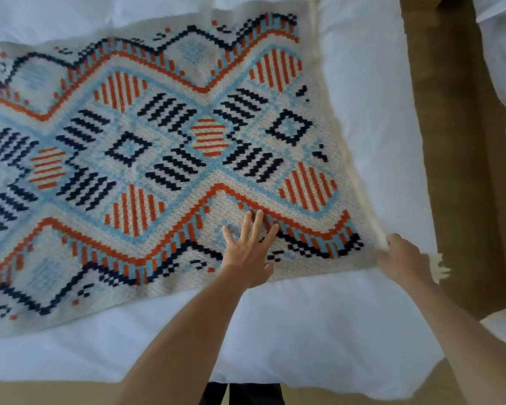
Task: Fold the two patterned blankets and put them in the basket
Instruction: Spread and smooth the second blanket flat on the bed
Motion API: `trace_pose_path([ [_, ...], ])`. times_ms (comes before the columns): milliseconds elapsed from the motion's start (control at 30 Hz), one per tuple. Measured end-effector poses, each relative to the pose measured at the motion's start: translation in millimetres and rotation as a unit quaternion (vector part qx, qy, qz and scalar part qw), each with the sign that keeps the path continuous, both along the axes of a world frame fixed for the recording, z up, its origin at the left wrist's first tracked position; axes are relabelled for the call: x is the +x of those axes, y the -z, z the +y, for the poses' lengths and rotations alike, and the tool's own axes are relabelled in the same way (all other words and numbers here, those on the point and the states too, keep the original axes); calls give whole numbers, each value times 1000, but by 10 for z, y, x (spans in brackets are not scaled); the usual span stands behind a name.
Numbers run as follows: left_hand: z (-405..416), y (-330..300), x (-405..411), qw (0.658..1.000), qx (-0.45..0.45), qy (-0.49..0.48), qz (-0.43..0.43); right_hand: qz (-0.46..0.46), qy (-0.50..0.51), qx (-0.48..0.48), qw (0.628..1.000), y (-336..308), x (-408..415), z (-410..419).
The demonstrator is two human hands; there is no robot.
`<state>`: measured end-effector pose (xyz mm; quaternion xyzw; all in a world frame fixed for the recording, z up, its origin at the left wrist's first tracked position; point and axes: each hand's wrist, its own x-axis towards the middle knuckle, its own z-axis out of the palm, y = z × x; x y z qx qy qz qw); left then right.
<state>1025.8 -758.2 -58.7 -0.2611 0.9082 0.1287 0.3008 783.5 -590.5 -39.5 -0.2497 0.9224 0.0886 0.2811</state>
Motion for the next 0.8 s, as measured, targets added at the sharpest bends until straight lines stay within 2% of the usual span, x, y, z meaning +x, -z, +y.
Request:
trace_pose_path([
  [200, -114, -87, 349, 998, 11, -55, -17, -3, -23, -76, 997, -156, 228, -122],
  [400, -350, -512, 396, 997, 23, -78, -6, -16, -65, -131, 989, -520, 740, -547],
  [600, -723, -849, 715, 998, 28, -47, 10, -28, -93, -168, 981, -842, 1780, -1244],
  [800, -1218, -1056, 1653, 998, 42, -47, 21, -39, -94, -185, 977, -1046, 3056, -1907],
])
